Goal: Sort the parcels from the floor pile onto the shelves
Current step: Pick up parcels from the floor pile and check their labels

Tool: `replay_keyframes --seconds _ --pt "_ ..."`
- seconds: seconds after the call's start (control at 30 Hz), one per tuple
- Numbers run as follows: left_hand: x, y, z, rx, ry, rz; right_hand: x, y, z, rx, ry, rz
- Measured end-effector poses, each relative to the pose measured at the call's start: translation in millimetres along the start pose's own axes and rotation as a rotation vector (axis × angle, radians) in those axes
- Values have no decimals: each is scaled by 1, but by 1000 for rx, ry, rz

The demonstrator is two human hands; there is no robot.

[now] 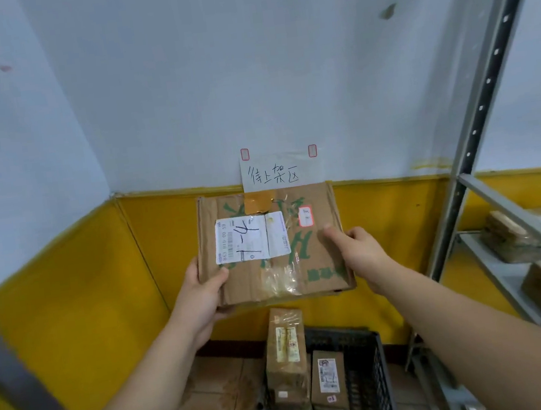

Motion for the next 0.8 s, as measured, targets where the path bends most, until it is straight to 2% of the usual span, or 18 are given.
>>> replay_keyframes --seconds 0.17,0.27,0.33,0.47,0.63,0.8 --pt "10 13 28 -143 -94 17 9 21 -18 229 -54 229" --pt "17 22 43 -210 -124 12 17 38 -27 266 -33 256" --pt "21 28 54 -263 -67 56 19 52 -25 235 -43 252" --pt "7 45 66 -310 233 142 18 85 -12 216 -182 384" --pt "-38 71 37 -308 51 -141 24 131 -1 185 -195 442" --pt "-59 91 26 -258 84 -179 52 163 5 182 32 326"
Point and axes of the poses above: each hand's wrist, its own y-axis away from the middle knuckle, its own x-axis out of the back of the hand, z = x × y, the point moved 4 cm from there along -y, towards the middle knuckle, and after that the axes turned 6 degrees about x, right-handed, at the moved point
